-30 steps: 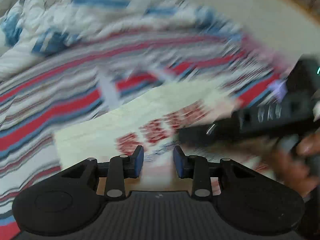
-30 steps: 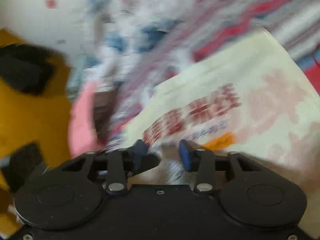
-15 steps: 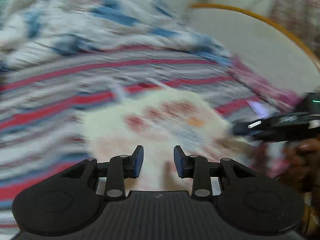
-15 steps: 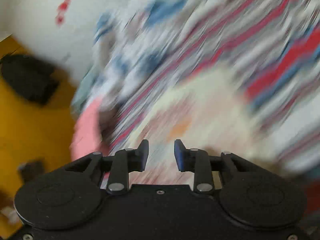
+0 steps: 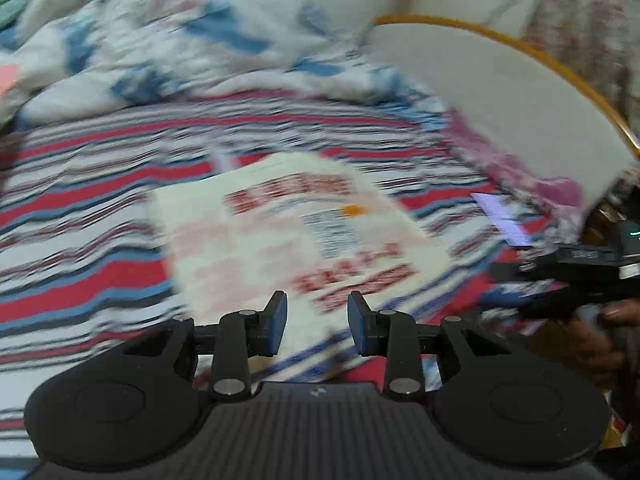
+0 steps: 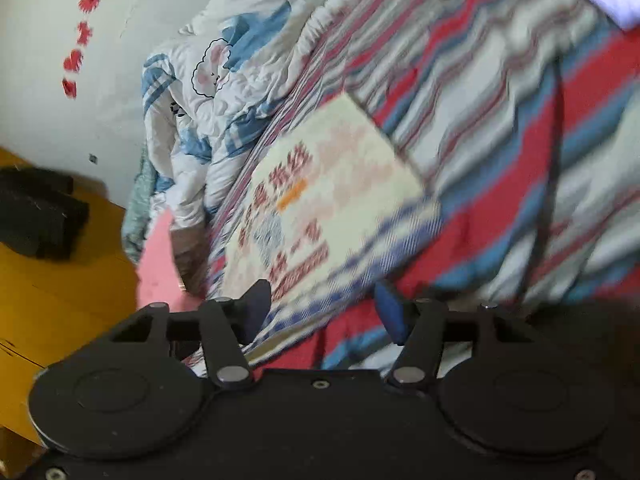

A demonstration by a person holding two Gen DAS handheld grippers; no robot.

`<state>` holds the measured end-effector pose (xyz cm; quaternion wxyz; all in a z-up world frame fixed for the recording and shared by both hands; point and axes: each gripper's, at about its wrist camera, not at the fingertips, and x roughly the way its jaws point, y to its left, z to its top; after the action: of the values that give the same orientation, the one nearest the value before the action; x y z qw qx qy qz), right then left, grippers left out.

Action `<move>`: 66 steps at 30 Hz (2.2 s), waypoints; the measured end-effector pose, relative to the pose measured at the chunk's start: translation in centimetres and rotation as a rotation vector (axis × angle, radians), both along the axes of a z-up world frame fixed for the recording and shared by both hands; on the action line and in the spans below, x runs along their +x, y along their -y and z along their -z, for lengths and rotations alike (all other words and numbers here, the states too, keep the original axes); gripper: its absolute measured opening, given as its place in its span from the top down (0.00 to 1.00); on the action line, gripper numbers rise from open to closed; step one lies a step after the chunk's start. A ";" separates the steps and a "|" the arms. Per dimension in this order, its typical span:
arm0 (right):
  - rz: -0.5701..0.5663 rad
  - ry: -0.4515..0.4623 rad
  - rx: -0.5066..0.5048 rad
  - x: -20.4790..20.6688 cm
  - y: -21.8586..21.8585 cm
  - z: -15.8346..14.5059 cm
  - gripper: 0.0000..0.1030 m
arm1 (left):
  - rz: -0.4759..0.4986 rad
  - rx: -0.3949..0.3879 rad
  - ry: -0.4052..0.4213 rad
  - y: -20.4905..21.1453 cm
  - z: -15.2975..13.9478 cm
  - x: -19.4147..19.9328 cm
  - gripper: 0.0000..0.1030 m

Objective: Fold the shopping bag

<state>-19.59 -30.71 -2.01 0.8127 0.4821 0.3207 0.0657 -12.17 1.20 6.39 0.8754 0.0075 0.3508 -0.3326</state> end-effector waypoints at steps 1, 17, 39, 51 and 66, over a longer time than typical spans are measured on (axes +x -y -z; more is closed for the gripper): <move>0.007 0.019 0.068 0.0 -0.3 0.8 0.43 | -0.004 0.042 0.013 1.1 0.7 -0.1 0.70; 0.046 0.072 0.003 -2.8 -2.0 -0.3 0.51 | -0.121 -0.024 0.017 -2.2 1.7 -3.8 0.69; 0.153 0.131 0.098 1.0 -3.0 2.3 0.96 | -0.124 0.074 0.020 0.1 3.4 -2.5 0.69; 0.128 0.873 -0.716 -2.1 -5.8 -17.4 0.98 | -0.165 -0.008 0.167 -0.5 -1.4 -1.8 0.69; -0.693 0.304 -0.396 10.7 -17.1 -7.1 0.97 | -0.381 -0.031 0.284 -8.6 -6.9 -4.4 0.69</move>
<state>-8.84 -13.65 5.09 0.8575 0.1649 0.3467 0.3426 -16.55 9.75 13.26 0.9629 -0.0256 0.2144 -0.1621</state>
